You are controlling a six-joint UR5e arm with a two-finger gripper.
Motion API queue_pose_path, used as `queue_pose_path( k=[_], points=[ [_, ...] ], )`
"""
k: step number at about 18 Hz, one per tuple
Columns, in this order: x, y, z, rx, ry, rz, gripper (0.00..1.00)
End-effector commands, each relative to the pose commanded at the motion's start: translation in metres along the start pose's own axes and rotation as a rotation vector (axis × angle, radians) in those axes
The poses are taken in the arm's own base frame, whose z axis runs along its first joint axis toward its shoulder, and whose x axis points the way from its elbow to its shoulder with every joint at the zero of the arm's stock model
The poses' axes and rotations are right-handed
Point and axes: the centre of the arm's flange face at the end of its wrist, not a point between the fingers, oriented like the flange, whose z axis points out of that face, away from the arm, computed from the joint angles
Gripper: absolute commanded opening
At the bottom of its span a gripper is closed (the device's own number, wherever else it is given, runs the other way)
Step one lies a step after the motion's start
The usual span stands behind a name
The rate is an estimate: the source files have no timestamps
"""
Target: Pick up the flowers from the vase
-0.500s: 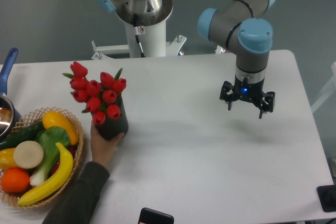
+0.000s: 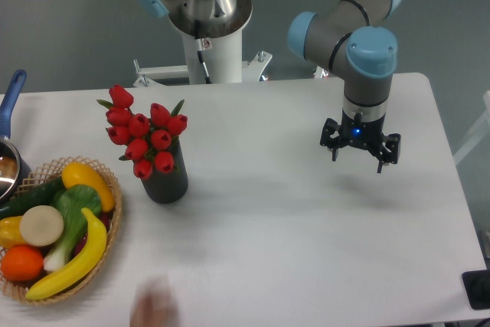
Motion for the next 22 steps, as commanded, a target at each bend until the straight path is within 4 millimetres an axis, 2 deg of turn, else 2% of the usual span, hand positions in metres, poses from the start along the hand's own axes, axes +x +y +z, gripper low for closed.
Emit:
queue_pose_path(
  k=[2,4,5,8,11,12,15,16,19,22],
  points=[
    [0.008,-0.007,-0.003,0.061,0.021,0.001,1.00],
    [0.020,-0.029,-0.006,0.154,0.060,0.018,1.00],
    [0.022,-0.033,-0.004,0.182,0.078,0.016,1.00],
    [0.039,-0.054,-0.006,0.202,0.093,0.048,1.00],
    [0.064,-0.080,-0.007,0.208,0.113,0.048,1.00],
    [0.068,-0.082,-0.012,0.211,0.111,0.035,1.00],
    [0.082,-0.089,-0.062,0.353,0.120,0.037,1.00],
    [0.096,-0.085,-0.069,0.425,0.164,0.038,1.00],
    [0.123,-0.048,-0.092,0.648,0.261,0.023,1.00],
    [0.155,-0.006,-0.102,0.736,0.225,0.097,1.00]
  ],
)
